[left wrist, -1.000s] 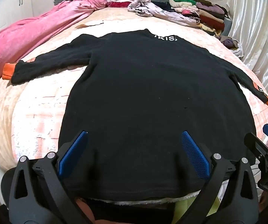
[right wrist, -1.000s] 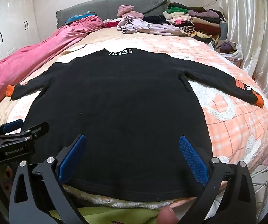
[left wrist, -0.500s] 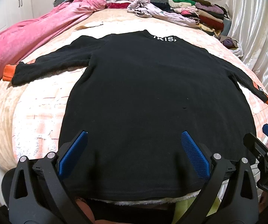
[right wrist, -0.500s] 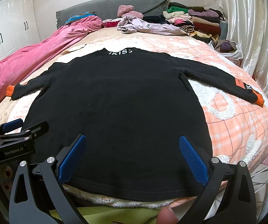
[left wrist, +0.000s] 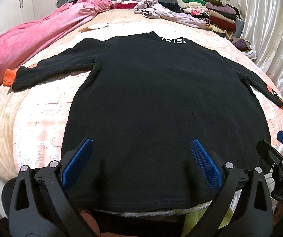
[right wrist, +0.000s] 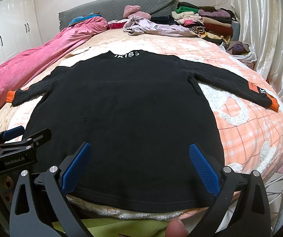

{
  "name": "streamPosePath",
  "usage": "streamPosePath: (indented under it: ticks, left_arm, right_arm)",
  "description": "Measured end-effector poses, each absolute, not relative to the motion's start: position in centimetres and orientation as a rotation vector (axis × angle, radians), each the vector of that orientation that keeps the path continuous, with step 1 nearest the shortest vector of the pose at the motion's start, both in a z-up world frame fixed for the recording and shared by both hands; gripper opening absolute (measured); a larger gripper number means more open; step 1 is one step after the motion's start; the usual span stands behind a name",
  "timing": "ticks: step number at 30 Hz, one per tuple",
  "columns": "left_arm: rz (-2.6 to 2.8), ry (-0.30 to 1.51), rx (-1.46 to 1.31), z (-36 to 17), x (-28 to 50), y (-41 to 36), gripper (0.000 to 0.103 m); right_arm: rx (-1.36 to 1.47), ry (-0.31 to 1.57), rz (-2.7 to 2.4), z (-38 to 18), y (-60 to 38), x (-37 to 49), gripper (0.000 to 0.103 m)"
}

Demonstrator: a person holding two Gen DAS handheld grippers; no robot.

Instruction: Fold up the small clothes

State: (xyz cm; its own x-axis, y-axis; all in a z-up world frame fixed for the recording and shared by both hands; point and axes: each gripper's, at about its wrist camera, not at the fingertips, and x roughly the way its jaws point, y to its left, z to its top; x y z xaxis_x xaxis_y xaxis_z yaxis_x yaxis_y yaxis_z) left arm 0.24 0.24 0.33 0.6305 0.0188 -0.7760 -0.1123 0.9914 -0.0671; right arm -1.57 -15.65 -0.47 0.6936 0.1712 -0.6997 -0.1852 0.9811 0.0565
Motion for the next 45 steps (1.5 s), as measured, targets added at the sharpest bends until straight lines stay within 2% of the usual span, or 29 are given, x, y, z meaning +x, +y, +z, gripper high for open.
streamPosePath:
  ticks: [28,45]
  left_arm:
    - [0.071,0.902,-0.102,0.0,1.0,-1.0,0.094]
    - [0.029,0.913,-0.065,1.0,5.5,-2.7,0.094]
  right_arm:
    - [0.025,0.770,0.184,-0.6,-16.8,-0.7,0.099]
    - [0.045,0.764,0.113,-0.5,-21.3,3.4,0.099]
